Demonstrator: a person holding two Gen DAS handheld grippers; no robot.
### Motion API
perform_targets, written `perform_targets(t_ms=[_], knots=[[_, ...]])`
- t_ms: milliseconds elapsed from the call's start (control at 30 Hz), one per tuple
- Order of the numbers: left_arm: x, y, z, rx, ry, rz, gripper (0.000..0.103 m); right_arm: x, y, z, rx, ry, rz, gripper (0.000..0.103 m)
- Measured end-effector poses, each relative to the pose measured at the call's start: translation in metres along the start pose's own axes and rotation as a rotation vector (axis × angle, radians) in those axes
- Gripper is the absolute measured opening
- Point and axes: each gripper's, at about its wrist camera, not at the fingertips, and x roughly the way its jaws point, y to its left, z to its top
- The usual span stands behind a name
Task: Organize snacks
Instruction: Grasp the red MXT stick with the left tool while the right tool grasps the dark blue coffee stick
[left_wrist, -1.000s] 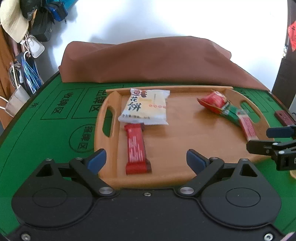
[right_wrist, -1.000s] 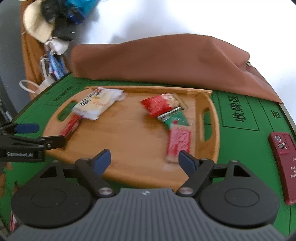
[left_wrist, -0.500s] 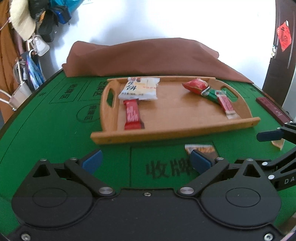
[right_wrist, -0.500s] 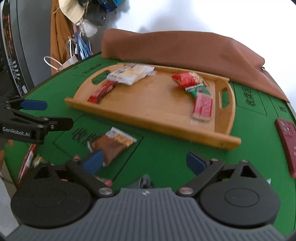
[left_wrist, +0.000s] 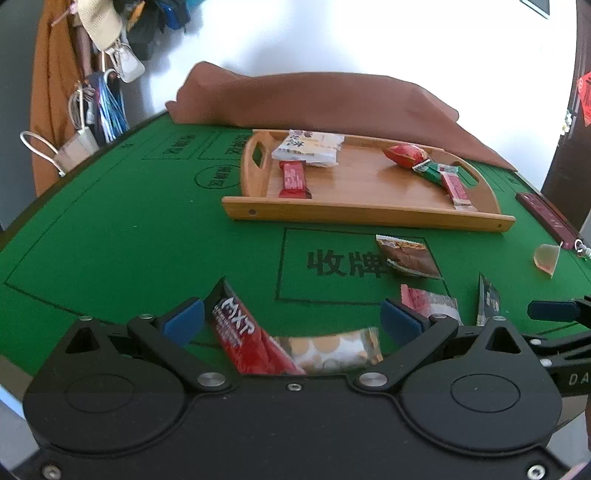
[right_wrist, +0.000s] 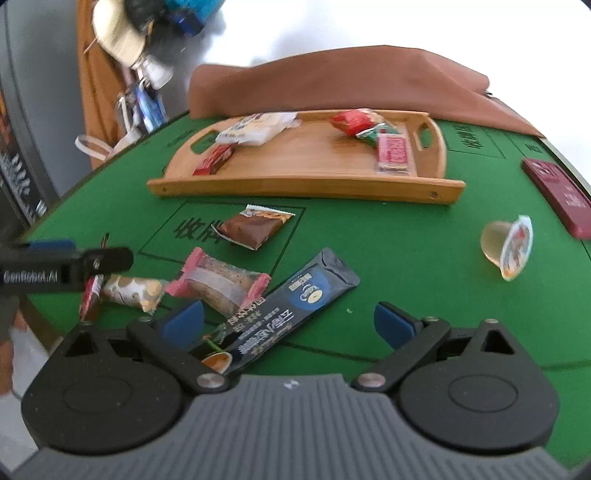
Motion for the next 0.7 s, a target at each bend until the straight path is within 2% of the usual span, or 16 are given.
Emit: perform_targets(t_ms=[100, 200, 333, 433, 600, 700], knots=[[-0.01, 0.001, -0.005, -0.024, -0.019, 0.026, 0.102, -0.002, 0.005, -0.004, 0.031, -0.005, 0.001, 0.101], [-0.014, 0.002, -0.008, -0.042, -0.011, 0.02, 0.095, 0.001, 0.01, -0.007, 0.037, 0.012, -0.003, 0.094], [-0.017, 0.009, -0.014, -0.086, 0.024, -0.008, 0.082, 0.001, 0.017, -0.012, 0.007, 0.007, -0.026, 0.091], [-0.017, 0.013, -0.018, -0.116, 0.035, 0.002, 0.067, 0.001, 0.02, -0.013, -0.001, 0.003, -0.024, 0.088], [-0.015, 0.023, -0.022, -0.182, 0.049, 0.012, 0.058, 0.004, 0.025, -0.012, -0.013, -0.009, -0.041, 0.078], [-0.009, 0.028, -0.023, -0.211, 0.066, 0.01, 0.053, 0.006, 0.027, -0.011, -0.017, -0.019, -0.054, 0.066]])
